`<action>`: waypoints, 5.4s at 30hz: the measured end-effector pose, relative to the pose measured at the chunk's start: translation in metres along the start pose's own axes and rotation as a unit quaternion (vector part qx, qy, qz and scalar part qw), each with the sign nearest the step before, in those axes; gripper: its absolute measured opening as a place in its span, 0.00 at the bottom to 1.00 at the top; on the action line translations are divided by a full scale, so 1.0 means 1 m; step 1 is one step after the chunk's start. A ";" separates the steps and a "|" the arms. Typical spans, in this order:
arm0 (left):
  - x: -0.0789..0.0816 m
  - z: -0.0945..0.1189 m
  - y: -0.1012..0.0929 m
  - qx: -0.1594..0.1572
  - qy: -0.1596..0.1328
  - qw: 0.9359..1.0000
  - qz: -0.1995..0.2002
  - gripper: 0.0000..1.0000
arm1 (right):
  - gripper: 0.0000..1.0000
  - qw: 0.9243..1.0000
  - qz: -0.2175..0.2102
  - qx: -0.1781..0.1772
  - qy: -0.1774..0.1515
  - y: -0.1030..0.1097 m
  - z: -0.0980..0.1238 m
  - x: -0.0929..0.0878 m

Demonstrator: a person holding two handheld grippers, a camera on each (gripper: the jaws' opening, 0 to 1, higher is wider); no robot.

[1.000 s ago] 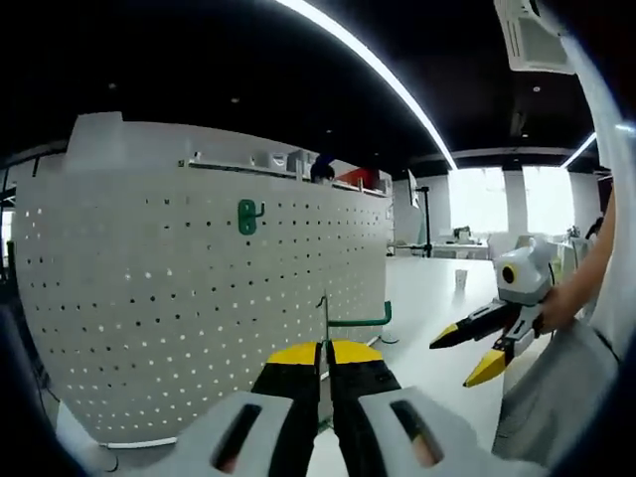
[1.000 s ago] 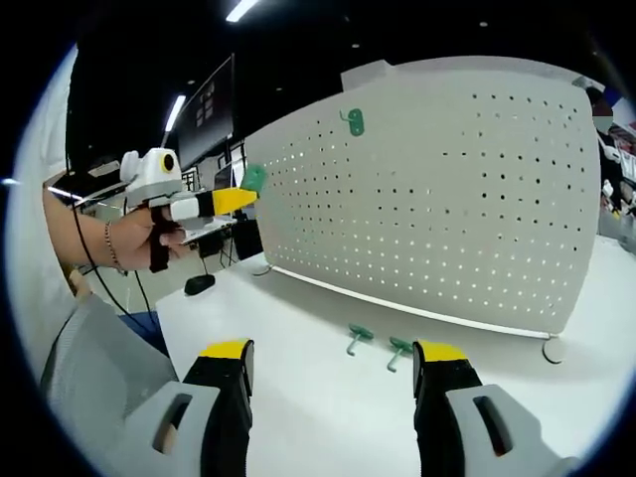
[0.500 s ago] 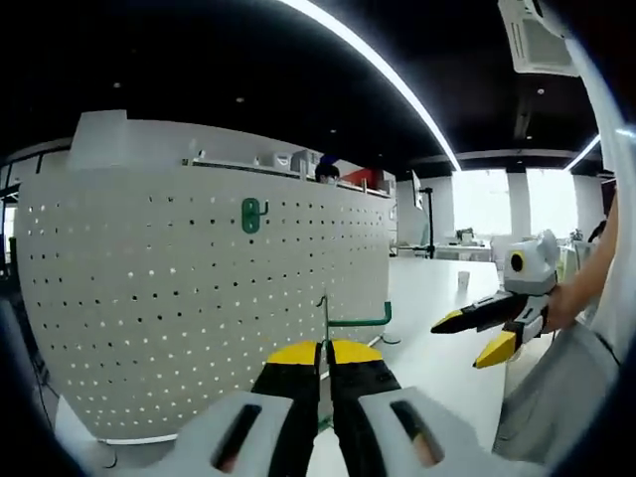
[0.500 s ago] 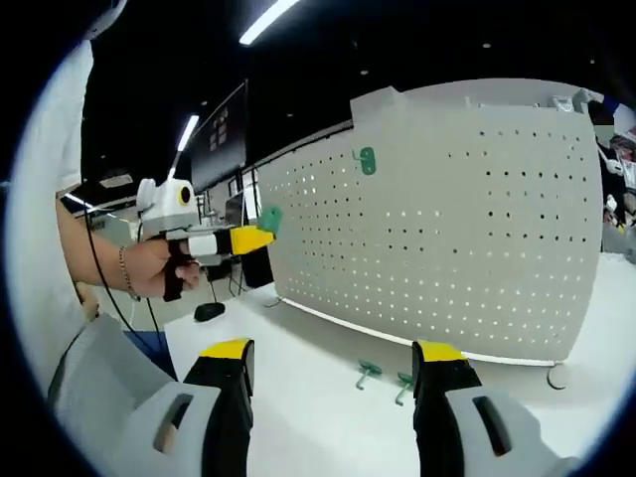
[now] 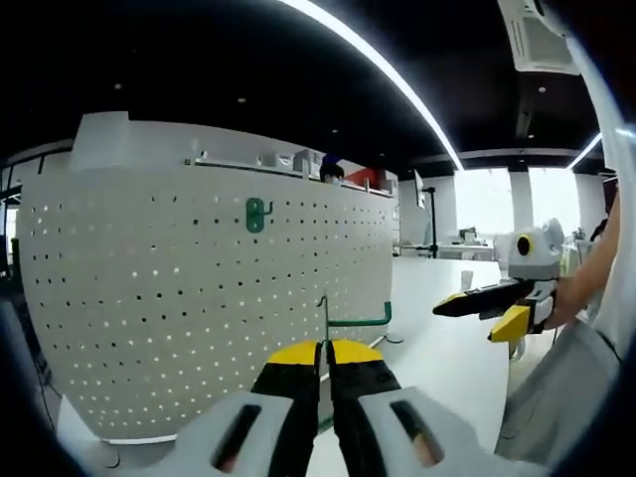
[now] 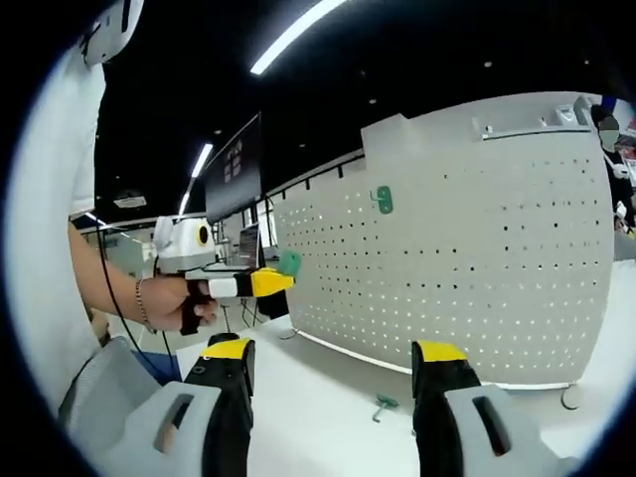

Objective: Insert the hook assembly into the mounting plate slot until the hook locks in place.

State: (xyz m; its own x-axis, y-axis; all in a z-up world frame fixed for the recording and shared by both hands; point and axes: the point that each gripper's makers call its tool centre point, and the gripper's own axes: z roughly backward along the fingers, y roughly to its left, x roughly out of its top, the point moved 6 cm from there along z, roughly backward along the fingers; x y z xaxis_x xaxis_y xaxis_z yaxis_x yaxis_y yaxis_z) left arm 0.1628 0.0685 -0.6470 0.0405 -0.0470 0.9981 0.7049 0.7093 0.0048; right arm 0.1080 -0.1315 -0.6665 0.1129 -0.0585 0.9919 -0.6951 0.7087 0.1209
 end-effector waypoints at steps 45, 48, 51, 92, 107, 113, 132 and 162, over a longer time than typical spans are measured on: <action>0.001 0.002 -0.005 0.005 0.001 1.000 -0.001 0.02 | 0.59 0.996 -0.020 0.075 -0.041 0.034 -0.082 0.031; 0.001 0.003 -0.005 0.006 0.001 1.000 -0.001 0.02 | 0.58 0.996 -0.020 0.079 -0.042 0.036 -0.086 0.033; 0.002 0.003 -0.005 0.006 -0.001 1.000 -0.001 0.02 | 0.57 0.995 -0.026 0.080 -0.046 0.037 -0.091 0.036; 0.003 0.004 -0.005 0.012 -0.006 1.000 -0.002 0.02 | 0.06 0.996 -0.032 0.082 -0.024 0.046 -0.110 0.035; 0.001 0.005 -0.006 0.015 -0.004 1.000 -0.001 0.02 | 0.02 0.997 -0.034 0.071 -0.013 0.047 -0.112 0.030; 0.000 0.005 -0.006 0.014 -0.002 1.000 -0.002 0.02 | 0.01 0.997 -0.027 0.068 -0.012 0.047 -0.111 0.030; -0.005 -0.003 -0.012 -0.014 0.018 1.000 -0.007 0.33 | 0.00 0.997 -0.031 0.063 -0.003 0.045 -0.107 0.033; -0.050 -0.005 -0.025 -0.024 0.108 0.994 0.009 0.88 | 0.00 1.000 -0.008 -0.002 0.016 0.011 -0.110 0.060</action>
State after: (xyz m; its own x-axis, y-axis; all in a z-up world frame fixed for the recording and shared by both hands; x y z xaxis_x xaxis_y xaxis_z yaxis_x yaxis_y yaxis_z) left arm 0.1468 0.0494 -0.6969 0.2006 -0.1884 0.9614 0.7351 0.6776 -0.0206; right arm 0.1852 -0.0502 -0.6101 0.1464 -0.0475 0.9881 -0.6896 0.7112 0.1363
